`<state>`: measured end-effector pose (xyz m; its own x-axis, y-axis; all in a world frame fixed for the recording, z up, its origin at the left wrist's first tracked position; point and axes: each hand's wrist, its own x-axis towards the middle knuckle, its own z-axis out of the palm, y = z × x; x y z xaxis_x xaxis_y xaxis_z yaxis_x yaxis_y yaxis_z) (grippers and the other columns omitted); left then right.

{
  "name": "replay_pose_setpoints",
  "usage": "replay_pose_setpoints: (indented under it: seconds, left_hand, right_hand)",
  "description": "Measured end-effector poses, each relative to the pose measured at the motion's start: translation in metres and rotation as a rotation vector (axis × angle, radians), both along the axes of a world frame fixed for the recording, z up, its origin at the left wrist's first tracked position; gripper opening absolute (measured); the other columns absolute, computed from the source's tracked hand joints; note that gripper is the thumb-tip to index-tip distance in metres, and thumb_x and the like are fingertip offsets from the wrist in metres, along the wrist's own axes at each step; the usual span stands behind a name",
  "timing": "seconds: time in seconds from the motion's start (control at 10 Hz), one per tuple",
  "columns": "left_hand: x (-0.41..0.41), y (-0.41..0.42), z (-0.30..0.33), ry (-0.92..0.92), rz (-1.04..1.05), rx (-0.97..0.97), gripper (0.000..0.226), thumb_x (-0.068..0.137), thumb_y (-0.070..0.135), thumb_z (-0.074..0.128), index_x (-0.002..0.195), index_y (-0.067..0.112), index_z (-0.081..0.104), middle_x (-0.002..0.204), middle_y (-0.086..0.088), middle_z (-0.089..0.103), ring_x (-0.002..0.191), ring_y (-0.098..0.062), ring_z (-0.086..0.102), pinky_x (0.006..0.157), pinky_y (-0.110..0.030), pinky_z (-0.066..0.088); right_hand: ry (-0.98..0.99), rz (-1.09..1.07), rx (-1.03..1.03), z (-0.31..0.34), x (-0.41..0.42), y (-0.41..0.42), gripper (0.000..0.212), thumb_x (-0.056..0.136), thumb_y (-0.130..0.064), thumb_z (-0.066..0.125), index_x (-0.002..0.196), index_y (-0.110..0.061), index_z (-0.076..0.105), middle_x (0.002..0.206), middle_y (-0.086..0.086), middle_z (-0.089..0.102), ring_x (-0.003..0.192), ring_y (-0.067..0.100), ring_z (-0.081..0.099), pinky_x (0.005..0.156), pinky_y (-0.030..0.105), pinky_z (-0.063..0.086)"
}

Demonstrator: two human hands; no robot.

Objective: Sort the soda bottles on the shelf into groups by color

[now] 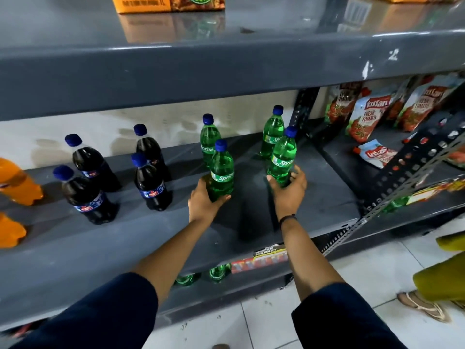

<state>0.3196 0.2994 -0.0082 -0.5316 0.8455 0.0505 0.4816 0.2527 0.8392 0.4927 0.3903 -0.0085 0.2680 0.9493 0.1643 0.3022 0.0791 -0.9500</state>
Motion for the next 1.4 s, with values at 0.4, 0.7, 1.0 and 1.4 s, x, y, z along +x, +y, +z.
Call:
replay_pose_setpoints:
  seconds: [0.4, 0.7, 1.0, 1.4]
  left_hand:
    - [-0.119, -0.196, -0.013, -0.013, 0.162, 0.163, 0.024, 0.076, 0.007, 0.073, 0.095, 0.018, 0.064, 0.098, 0.004, 0.069, 0.092, -0.001, 0.062, 0.083, -0.002, 0.042]
    - [-0.283, -0.337, -0.01, -0.042, 0.827, 0.274, 0.028, 0.077, 0.01, 0.072, 0.098, 0.014, 0.053, 0.103, -0.015, 0.062, 0.097, -0.034, 0.06, 0.081, -0.037, 0.046]
    - [-0.398, -0.353, 0.004, -0.101, 0.779, 0.198, 0.071, 0.076, 0.016, 0.073, 0.137, 0.01, 0.037, 0.138, -0.016, 0.051, 0.126, -0.03, 0.049, 0.105, -0.044, 0.04]
    - [-0.41, -0.352, -0.001, -0.078, 0.812, 0.207, 0.053, 0.068, 0.028, 0.077, 0.113, 0.023, 0.049, 0.112, -0.007, 0.066, 0.1, -0.027, 0.061, 0.09, -0.041, 0.047]
  right_hand:
    - [0.175, 0.226, 0.099, -0.013, -0.129, -0.191, 0.027, 0.077, -0.018, 0.076, 0.094, -0.013, 0.055, 0.086, 0.008, 0.056, 0.076, 0.024, 0.054, 0.073, 0.03, 0.046]
    - [0.092, 0.941, -0.104, -0.005, -0.323, -0.301, 0.057, 0.076, -0.016, 0.076, 0.125, -0.014, 0.047, 0.121, 0.003, 0.054, 0.104, 0.016, 0.055, 0.09, 0.025, 0.044]
    - [-0.024, 0.865, -0.136, 0.0, -0.422, -0.299, 0.059, 0.071, -0.018, 0.08, 0.121, -0.008, 0.05, 0.12, 0.016, 0.061, 0.108, 0.031, 0.06, 0.096, 0.049, 0.048]
    - [-0.065, 0.736, -0.062, 0.0, -0.433, -0.309, 0.06, 0.072, -0.025, 0.08, 0.121, -0.012, 0.048, 0.121, 0.011, 0.061, 0.109, 0.027, 0.06, 0.097, 0.043, 0.047]
